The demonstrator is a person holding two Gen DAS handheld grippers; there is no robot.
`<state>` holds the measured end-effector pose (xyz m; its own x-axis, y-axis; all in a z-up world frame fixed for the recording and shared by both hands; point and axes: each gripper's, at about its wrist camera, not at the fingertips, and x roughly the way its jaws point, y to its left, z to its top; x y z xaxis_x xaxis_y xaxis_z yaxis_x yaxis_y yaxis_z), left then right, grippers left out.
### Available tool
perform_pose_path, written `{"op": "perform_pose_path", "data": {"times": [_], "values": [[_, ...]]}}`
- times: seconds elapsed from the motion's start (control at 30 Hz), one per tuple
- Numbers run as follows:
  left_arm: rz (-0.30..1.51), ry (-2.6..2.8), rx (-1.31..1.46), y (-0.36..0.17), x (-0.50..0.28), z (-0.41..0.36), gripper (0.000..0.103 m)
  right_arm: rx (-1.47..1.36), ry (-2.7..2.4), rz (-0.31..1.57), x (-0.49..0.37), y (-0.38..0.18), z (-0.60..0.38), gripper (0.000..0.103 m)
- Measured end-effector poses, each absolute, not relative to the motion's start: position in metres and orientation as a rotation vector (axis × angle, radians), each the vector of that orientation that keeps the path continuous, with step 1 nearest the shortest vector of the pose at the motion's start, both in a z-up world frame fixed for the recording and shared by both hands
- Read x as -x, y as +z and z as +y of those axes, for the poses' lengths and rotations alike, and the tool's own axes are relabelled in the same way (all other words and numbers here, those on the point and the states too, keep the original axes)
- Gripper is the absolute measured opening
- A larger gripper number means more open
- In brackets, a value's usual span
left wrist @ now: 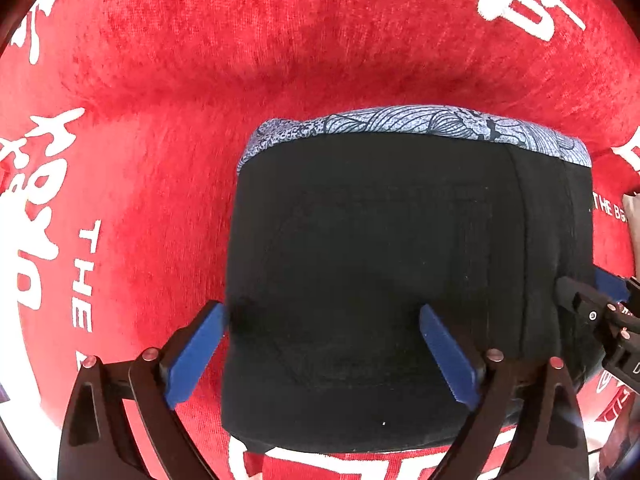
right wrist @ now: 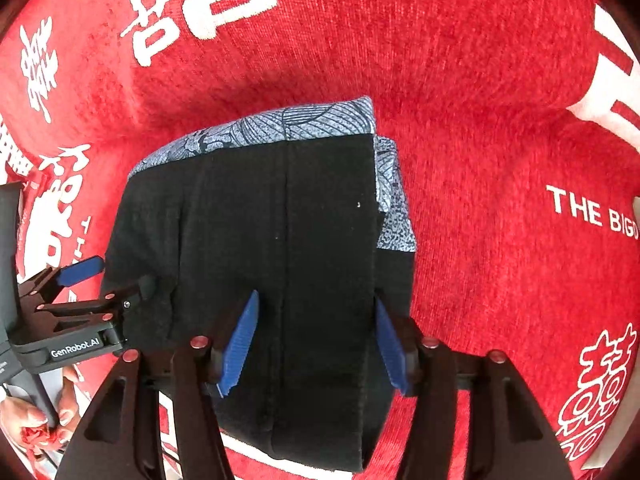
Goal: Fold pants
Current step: 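Press the folded stack flat with both open grippers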
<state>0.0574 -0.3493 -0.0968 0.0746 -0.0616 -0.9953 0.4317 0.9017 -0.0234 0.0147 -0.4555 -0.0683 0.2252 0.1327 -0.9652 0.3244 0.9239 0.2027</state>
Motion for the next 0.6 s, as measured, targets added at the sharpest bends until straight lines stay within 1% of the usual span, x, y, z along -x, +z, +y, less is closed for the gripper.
{"op": "perform_pose_path", "data": {"times": [0.2, 0.33, 0.43, 0.6], "values": [[1.451, -0.367, -0.334, -0.087, -0.059, -0.355, 0.098, -0.412, -0.144, 1.347, -0.018, -0.071, -0.452, 0.064], [1.442, -0.377, -0.339, -0.078, -0.054, -0.354, 0.098, -0.427, -0.156, 1.339, -0.015, -0.069, -0.456, 0.066], [1.422, -0.376, -0.357, -0.069, -0.052, -0.352, 0.098, -0.478, -0.161, 1.348, -0.009, -0.066, -0.464, 0.069], [1.41, -0.373, -0.371, -0.061, -0.052, -0.346, 0.098, -0.579, -0.171, 1.351, 0.017, -0.058, -0.474, 0.069]]}}
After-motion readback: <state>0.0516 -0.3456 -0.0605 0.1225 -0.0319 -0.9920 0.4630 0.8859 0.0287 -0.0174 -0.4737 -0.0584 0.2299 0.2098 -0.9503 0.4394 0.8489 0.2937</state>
